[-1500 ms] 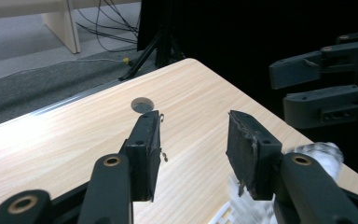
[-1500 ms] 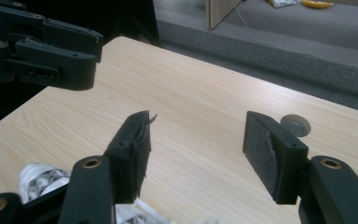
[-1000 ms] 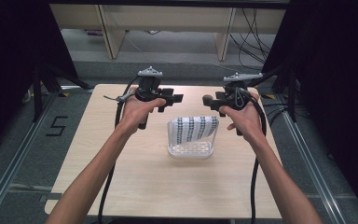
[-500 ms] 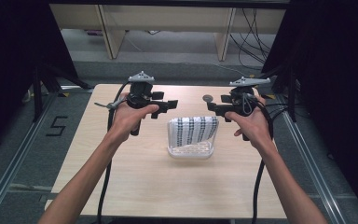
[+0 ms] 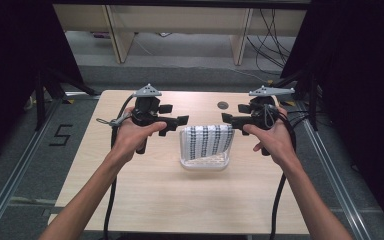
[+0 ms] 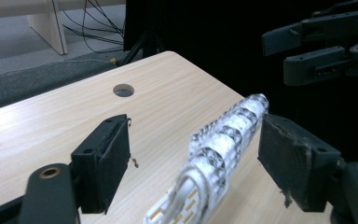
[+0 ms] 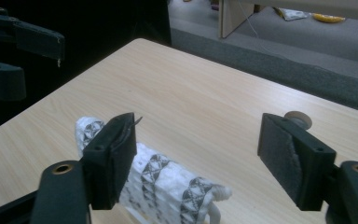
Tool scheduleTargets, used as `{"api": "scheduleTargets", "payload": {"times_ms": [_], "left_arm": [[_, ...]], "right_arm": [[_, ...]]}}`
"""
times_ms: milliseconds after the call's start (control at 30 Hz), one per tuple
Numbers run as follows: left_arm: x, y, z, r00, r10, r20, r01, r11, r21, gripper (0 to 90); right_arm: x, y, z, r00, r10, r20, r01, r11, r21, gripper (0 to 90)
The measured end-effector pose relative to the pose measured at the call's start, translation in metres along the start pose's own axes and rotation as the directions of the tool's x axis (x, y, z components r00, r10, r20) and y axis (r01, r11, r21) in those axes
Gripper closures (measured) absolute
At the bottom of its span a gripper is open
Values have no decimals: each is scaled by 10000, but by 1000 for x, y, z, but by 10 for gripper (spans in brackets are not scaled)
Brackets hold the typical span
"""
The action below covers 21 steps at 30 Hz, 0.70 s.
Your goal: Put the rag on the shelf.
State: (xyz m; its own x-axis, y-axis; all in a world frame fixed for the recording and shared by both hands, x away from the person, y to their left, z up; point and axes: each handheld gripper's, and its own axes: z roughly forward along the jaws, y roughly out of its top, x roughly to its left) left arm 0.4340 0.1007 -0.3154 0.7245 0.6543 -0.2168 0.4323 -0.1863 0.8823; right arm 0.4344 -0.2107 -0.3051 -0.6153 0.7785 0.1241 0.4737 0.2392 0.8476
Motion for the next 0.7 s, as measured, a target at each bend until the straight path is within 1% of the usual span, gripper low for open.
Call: {"api": "scheduleTargets", "payload": {"times_ms": [33,67,100,133,167,233,267,300,333,400,433,500,533,567,600,633,667,700], "left_arm": [[0,-1,-1,10000,33,-33,-32,10000,86,238],[-1,-3,-2,10000,-2,-16,2,10000,-26,237],[-1,-4,-3,10000,2,-21,-2,10000,63,236],[-2,-5,-5,10000,-8,5,8,10000,61,233],[-2,-6,-5,10000,-40,10,40,10000,-85,228],[-3,-7,-7,10000,-37,-74,36,9999,-107,205],[-3,-8,-9,9999,59,-98,-59,10000,-8,207],[-4,-9,-10,9999,54,-110,-54,10000,-10,207],[-4,-10,-11,9999,61,-103,-61,10000,-8,205],[-4,-12,-13,9998,109,-152,-108,9999,11,195],[-5,-13,-14,9999,68,-129,-70,9999,-109,188],[-6,-15,-16,9998,81,-187,-83,9999,-125,183],[-7,-16,-17,9997,97,-236,-103,9997,-224,179],[-9,-18,-18,9995,138,-295,-146,9995,-271,174],[-10,-19,-19,9993,178,-325,-188,9994,-299,167],[-12,-22,-20,9993,230,-304,-239,9993,-298,162],[-13,-23,-21,9994,229,-243,-237,9992,-312,161],[-15,-25,-21,9996,221,-194,-227,9992,-327,160]], "right_arm": [[2,-1,-1,9997,235,-13,-235,9997,8,282],[2,-1,-1,9999,63,-94,-63,10000,-24,282],[2,-2,-1,9999,-17,-104,17,10000,-92,279],[4,-3,-2,9998,198,-55,-198,9998,16,276],[3,-3,-2,9999,-23,-119,22,10000,-71,275],[5,-4,-2,9999,58,-91,-58,10000,-40,275],[6,-4,-2,10000,34,-79,-35,10000,-36,275],[6,-5,-1,9999,-112,-93,110,9999,-112,274],[8,-5,-3,9999,163,-36,-163,9999,42,274],[9,-6,-3,10000,53,-81,-54,10000,-33,272],[8,-6,-2,9999,-150,-61,149,9999,-69,271],[10,-8,-3,10000,-23,-35,23,10000,-62,270],[9,-9,-4,9999,-160,-21,160,9998,-120,270],[11,-9,-4,10000,31,-93,-32,9998,-175,270],[11,-10,-5,9999,28,-100,-30,9997,-239,270],[11,-12,-5,9999,-59,-120,56,9996,-283,270],[12,-13,-6,9999,106,-132,-109,9996,-267,270],[11,-14,-6,9998,58,-201,-63,9996,-260,270]]}}
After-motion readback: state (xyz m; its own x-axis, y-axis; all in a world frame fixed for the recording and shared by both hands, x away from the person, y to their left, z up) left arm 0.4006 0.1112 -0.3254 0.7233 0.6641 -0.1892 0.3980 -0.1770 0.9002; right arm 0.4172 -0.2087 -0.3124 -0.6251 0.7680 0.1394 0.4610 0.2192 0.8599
